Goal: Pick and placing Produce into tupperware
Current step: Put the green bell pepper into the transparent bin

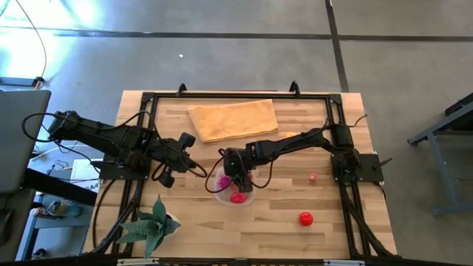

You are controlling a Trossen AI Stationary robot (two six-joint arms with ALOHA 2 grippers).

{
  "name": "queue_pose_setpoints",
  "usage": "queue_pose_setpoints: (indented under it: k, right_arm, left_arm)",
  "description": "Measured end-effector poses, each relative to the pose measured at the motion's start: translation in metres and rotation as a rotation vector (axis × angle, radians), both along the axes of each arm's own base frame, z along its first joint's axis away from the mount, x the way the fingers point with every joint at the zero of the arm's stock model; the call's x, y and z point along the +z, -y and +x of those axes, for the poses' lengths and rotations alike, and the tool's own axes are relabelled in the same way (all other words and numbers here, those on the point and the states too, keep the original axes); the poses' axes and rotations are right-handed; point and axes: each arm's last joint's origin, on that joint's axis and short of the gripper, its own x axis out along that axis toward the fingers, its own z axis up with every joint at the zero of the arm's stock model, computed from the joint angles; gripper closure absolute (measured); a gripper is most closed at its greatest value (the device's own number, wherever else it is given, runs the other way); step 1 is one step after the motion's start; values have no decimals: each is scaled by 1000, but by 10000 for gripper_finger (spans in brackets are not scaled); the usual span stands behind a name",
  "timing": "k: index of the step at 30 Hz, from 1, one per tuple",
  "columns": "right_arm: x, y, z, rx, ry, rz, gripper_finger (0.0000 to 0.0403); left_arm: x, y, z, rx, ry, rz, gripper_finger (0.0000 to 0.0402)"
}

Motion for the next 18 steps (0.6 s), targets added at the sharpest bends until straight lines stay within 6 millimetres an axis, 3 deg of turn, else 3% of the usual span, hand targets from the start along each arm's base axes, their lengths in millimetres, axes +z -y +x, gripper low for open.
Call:
queue_pose_setpoints:
  k: [18]
  right_arm:
    - [-2, -1, -2, -74, -26, -86, 135]
  left_arm:
    - [0, 0, 0, 0, 0, 0, 399]
